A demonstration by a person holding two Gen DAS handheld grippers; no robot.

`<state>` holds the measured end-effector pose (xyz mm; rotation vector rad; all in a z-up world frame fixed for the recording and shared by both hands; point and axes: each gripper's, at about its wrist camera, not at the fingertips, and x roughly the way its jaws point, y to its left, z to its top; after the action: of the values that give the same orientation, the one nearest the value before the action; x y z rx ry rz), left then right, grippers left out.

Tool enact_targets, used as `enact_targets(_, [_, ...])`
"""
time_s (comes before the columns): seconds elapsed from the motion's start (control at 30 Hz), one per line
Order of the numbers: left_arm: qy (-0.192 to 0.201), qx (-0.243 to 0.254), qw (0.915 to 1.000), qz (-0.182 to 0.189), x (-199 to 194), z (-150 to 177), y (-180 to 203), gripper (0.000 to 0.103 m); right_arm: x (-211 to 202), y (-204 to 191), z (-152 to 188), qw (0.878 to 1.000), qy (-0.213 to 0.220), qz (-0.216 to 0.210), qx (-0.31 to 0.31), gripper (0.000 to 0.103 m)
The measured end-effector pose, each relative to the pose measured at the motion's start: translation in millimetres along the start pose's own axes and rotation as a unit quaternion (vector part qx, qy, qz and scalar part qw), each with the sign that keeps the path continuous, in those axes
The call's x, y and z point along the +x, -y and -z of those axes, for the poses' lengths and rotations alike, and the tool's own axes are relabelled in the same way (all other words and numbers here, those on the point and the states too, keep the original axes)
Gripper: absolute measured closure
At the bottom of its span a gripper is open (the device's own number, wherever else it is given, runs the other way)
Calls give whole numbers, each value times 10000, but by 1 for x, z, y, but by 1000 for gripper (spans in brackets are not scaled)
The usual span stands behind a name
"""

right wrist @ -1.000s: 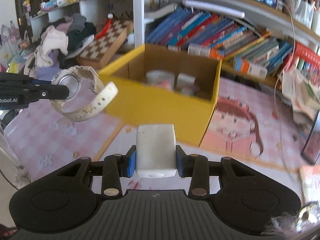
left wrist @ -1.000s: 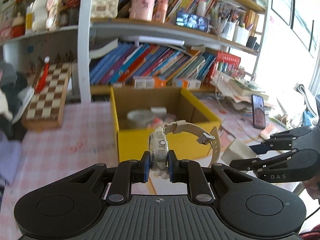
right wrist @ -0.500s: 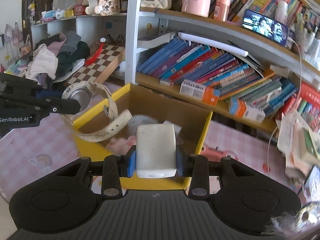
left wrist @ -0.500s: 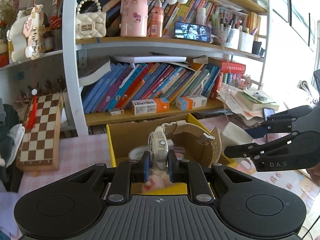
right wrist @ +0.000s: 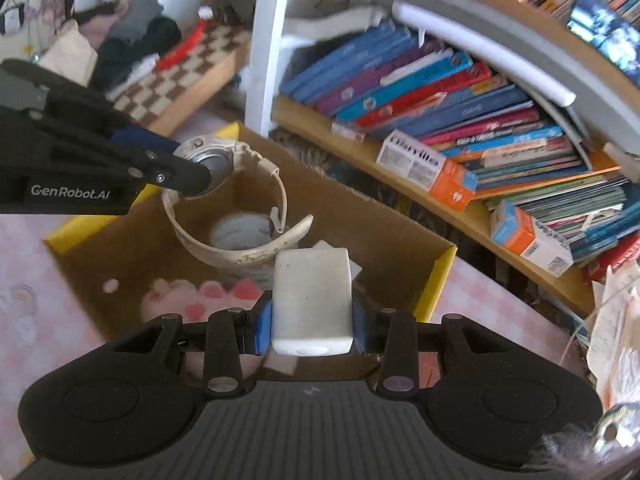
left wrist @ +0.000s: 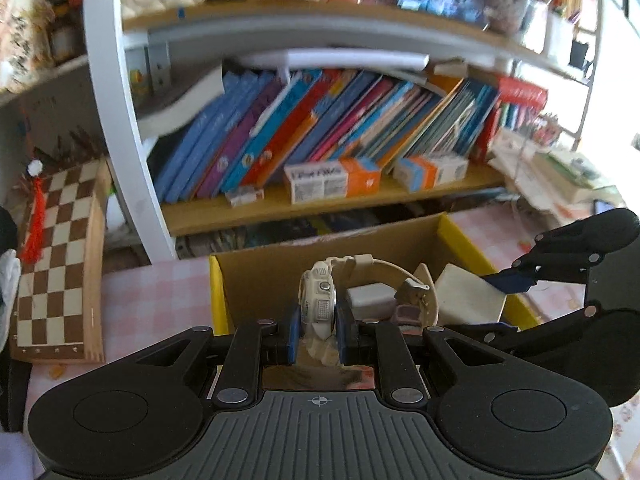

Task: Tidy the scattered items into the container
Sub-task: 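Lower into the box and open the left tool while the right tool releases the charger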

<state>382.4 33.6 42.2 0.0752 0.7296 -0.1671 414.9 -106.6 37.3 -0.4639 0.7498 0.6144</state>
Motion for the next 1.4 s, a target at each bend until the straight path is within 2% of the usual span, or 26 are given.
enact_targets(0.27, [-547,579,9956,-488,45,-10,6,86,50,9,-14,9983,-456,27,-353,67])
enact_targets(0.4, [-687,669,9939,-538,58,-11,7,86,65,10,-21,9972,-560,21,-503,67])
enact_targets(0.57, [-599,558,9956,-448,59,-16,5,81,78,10,-26,9961,-657,-3,-594,67])
enact_targets(0.67, [-516,575,9961,-425,57,-19,5,66,83,10,-27,9958,-699,-41,-592,66])
enact_targets(0.73, [-437,571,9965,-421,54,-19,5,46,84,9,-28,9960,-671,-35,-594,62])
enact_targets(0.8, [-339,553,9970,-422,48,-20,5,39,83,8,-29,9963,-619,-17,-596,57])
enact_targets(0.9, [-201,551,9973,-435,38,-21,6,33,79,8,-31,9969,-539,-9,-567,52])
enact_targets(1.03, [41,501,9979,-411,19,-24,7,29,67,8,-33,9977,-402,77,-537,46])
enact_targets(1.4, [792,328,9957,-341,-49,-17,16,19,5,11,-27,9973,51,578,-450,40])
